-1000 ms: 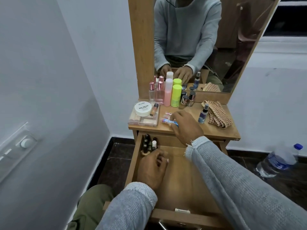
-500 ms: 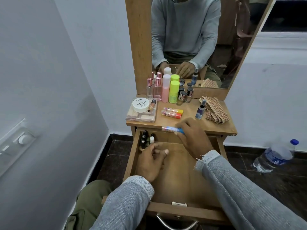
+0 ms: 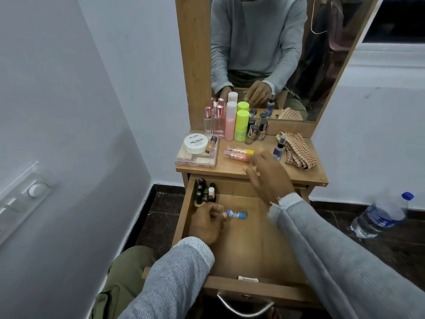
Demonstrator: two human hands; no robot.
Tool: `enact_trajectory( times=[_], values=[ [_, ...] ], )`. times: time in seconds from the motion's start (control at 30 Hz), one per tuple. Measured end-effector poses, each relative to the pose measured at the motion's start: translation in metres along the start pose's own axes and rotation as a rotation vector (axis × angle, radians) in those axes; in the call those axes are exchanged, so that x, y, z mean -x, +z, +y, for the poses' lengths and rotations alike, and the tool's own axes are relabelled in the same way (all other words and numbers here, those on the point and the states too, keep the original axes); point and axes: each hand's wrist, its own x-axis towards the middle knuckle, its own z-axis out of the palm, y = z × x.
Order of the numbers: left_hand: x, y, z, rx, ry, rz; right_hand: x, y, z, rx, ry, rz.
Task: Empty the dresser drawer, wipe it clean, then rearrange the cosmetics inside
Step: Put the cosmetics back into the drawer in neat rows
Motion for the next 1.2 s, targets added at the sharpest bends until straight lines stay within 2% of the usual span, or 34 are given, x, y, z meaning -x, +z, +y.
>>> enact_trajectory(
  times=[0.13, 0.3, 0.53, 0.8, 0.97, 1.07, 1.2],
  values=[
    [0.0, -0.001, -0.004, -0.232, 0.038, -0.037, -0.033, -0.002, -0.001, 0.139, 0.034, -0.051],
    [-0.006, -0.004, -0.007, -0.434, -0.01, -0.104, -0.04, 0.002, -0.002, 0.276, 0.041, -0.126],
    [-0.009, -0.004, -0.006, -0.643, 0.048, -0.164, -0.033, 0.004, -0.003, 0.252, 0.06, -0.149],
    [-0.01, -0.001, -0.009, -0.695, 0.016, -0.222, -0.023, 0.001, -0.002, 0.202, 0.062, -0.191],
    [-0.009, -0.001, -0.009, -0.706, 0.039, -0.184, 0.012, -0.011, -0.014, 0.036, -0.003, -0.163],
    [-0.008, -0.001, -0.01, -0.681, 0.039, -0.144, 0.045, -0.003, -0.016, 0.009, -0.005, -0.275],
    [-0.007, 0.0, -0.008, -0.651, 0.034, -0.114, 0.069, 0.026, -0.005, 0.023, 0.112, -0.403]
  ],
)
